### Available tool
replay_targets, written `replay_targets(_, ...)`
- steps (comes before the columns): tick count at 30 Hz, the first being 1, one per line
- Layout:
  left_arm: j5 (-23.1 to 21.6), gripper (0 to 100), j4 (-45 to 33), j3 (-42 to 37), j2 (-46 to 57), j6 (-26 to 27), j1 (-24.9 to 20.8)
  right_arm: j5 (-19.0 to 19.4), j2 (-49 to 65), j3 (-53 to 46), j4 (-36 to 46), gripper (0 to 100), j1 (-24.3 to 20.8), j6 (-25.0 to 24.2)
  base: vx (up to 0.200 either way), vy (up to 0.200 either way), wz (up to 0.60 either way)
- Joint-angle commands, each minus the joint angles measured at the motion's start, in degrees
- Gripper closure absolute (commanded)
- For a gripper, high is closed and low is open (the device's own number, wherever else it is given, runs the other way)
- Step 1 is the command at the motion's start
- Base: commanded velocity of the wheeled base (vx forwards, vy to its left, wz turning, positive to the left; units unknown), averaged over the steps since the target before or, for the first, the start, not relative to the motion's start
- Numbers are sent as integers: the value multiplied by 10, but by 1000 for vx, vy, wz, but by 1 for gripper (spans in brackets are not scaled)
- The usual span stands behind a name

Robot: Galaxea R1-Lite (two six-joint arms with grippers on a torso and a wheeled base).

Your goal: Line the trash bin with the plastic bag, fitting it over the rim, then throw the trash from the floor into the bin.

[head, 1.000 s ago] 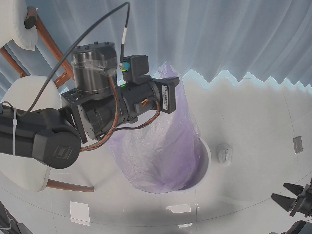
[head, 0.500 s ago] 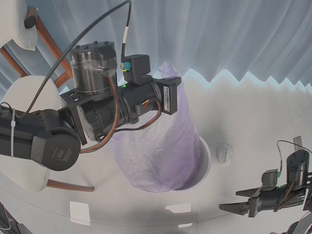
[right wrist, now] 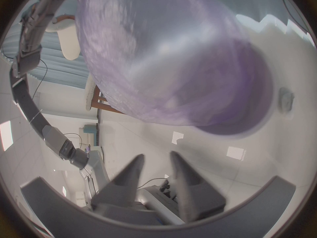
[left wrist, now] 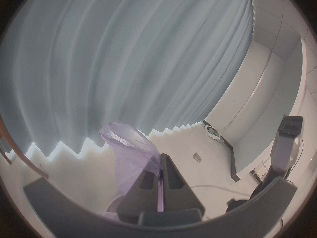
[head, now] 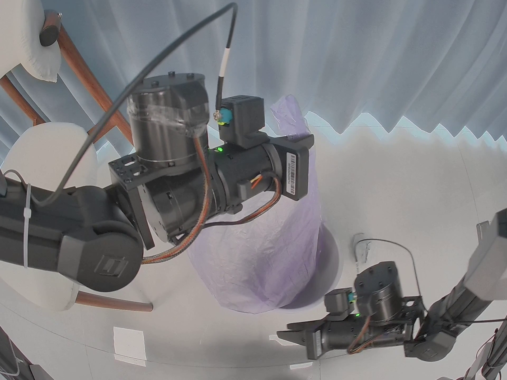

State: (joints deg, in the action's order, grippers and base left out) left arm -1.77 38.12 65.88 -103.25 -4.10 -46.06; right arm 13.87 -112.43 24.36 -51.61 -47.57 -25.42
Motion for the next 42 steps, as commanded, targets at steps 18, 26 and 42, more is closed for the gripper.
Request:
replay_targets(18,1,100,5,-8,-5,0,-2,-182,-212,118,-281,100,42,-124,0,0,0)
replay_targets(26,0,100,6,-15,-6,0,-7,-200,-191,143,-291,100,84,-124,0,0,0)
replay_targets(42,1,100,6,-105,0,26,-3,-194,5,-118,-292,100,35,-161,0,0,0)
